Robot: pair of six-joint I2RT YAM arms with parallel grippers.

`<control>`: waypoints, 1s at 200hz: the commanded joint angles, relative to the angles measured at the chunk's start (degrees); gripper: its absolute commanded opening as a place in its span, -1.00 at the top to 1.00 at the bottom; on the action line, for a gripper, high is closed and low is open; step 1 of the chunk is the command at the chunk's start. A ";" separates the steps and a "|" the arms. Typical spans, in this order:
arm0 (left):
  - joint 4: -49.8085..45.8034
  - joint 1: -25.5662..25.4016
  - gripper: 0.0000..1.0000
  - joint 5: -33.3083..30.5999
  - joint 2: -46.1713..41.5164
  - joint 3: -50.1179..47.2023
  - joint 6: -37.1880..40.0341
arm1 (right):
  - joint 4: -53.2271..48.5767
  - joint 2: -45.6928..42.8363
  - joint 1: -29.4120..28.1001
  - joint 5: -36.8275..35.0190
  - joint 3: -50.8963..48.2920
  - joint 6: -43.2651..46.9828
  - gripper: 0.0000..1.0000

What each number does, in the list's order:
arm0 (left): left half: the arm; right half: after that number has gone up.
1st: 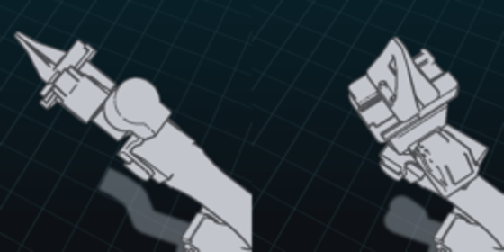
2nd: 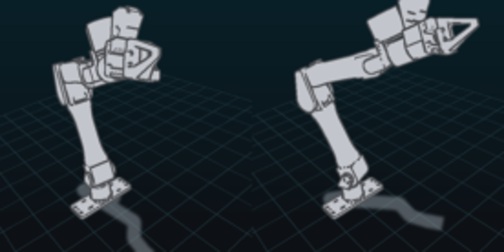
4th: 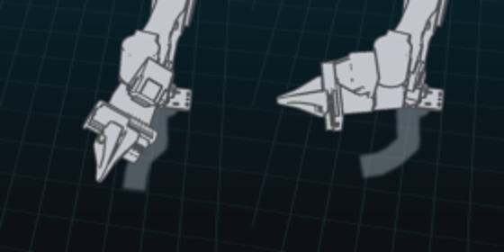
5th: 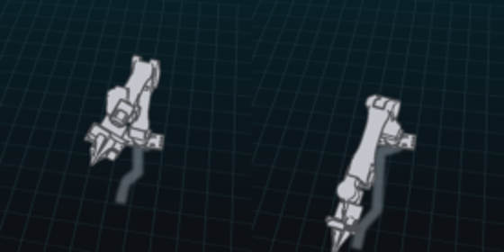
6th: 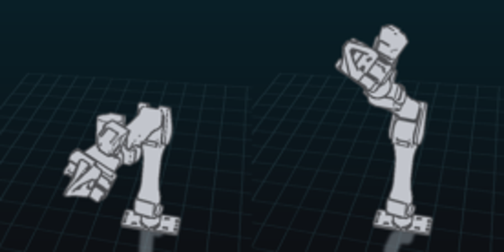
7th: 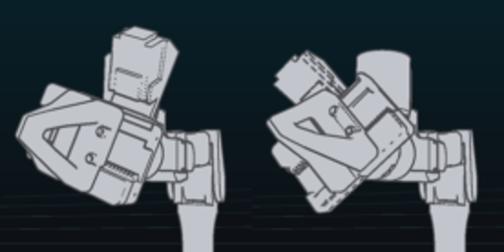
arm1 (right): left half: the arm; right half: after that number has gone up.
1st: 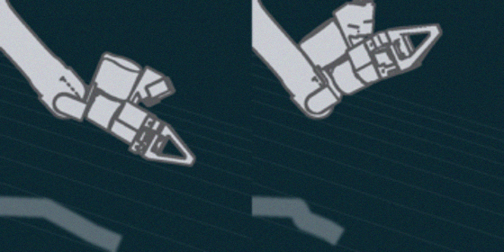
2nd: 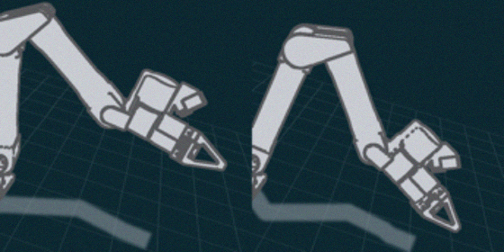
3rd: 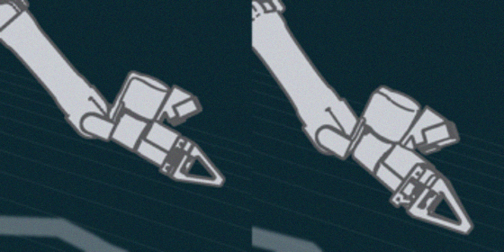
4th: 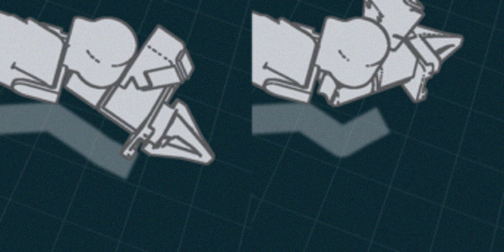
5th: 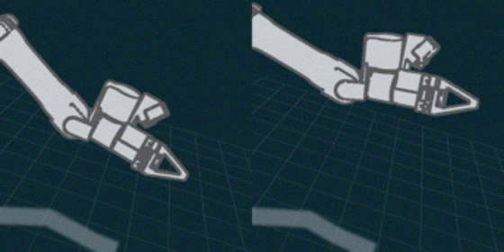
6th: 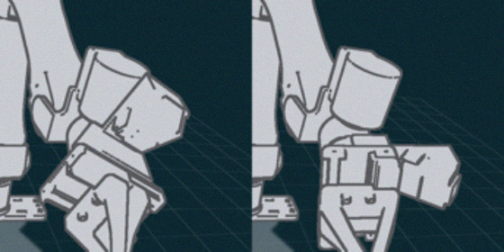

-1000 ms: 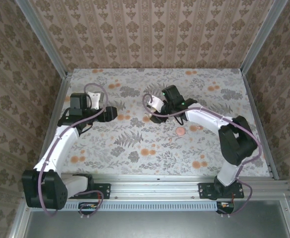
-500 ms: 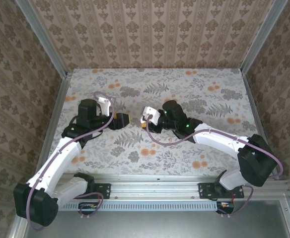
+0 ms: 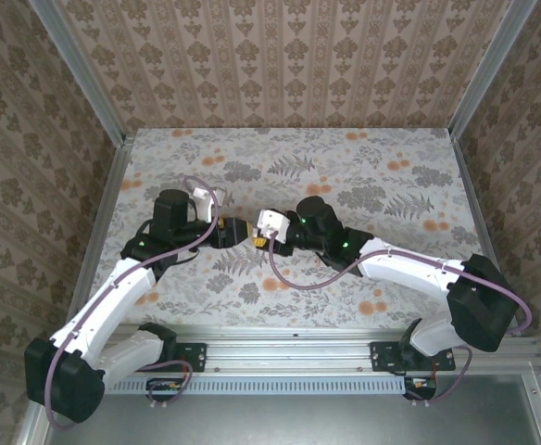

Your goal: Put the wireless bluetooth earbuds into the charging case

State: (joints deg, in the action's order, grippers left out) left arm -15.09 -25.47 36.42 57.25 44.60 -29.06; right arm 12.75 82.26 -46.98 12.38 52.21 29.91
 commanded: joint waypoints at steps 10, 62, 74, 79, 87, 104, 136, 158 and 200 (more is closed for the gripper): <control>0.84 -0.21 -0.19 2.28 0.56 0.73 -2.80 | 1.40 -1.15 -1.26 -0.43 0.60 2.42 0.06; 1.18 -3.10 -0.18 4.48 1.97 0.90 -3.20 | 1.13 -0.13 -1.97 -0.51 1.87 3.31 0.06; 0.78 -3.21 -0.14 4.50 2.37 0.95 -3.36 | 1.26 -0.03 -2.04 -0.59 1.95 3.46 0.06; 0.64 -3.21 -0.11 4.49 2.44 1.01 -3.47 | 1.40 -0.01 -2.02 -0.60 1.93 3.49 0.06; 0.59 -3.27 -0.07 4.36 2.51 0.99 -3.50 | 1.48 -0.03 -1.98 -0.61 1.93 3.48 0.06; 0.83 -3.29 0.03 4.28 2.43 0.92 -3.89 | 1.58 -0.04 -2.08 -0.50 1.96 3.49 0.06; 1.50 -3.27 0.22 4.65 2.34 1.01 -4.52 | 1.48 -0.16 -2.15 -0.51 1.87 3.72 0.06; 1.77 -3.31 0.28 5.33 2.34 1.02 -4.58 | 1.52 -0.13 -2.15 -0.40 1.85 3.50 0.07; 1.16 -3.32 0.41 5.53 1.89 0.88 -3.59 | 1.51 -0.23 -2.15 -0.60 1.84 2.61 -0.01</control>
State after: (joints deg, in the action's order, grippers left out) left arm -14.55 -28.47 40.03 59.79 44.62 -33.45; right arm 12.75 82.26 -48.66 12.36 52.45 32.84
